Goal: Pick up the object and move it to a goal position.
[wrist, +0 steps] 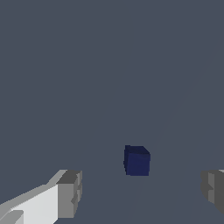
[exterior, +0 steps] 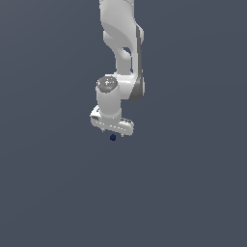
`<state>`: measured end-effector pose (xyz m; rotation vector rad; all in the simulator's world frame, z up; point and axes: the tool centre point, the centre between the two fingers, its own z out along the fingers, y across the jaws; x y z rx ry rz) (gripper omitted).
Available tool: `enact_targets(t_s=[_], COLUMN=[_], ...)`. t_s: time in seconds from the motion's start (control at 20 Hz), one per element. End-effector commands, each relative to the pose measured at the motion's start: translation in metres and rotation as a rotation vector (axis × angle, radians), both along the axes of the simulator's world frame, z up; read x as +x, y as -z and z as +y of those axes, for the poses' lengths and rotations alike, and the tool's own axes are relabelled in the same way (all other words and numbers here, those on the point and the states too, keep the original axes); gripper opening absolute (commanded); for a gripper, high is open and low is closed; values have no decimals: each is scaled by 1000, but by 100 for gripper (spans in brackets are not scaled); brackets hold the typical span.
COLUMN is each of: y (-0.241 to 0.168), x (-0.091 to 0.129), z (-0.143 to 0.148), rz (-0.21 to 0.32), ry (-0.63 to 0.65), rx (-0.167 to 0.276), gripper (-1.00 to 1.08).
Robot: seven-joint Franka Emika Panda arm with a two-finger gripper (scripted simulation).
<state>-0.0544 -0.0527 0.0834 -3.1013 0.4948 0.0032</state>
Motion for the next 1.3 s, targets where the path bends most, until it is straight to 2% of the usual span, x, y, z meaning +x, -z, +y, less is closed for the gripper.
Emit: enact_targets(t_s=[0.0,0.6,1.25], y=[10,24,69], x=[-6,-14,-15], z=[-2,-5,-5], rz=[-2,-1,-2], ry=[33,65,69], rx=[0,-1,-1], gripper=[100,100,100])
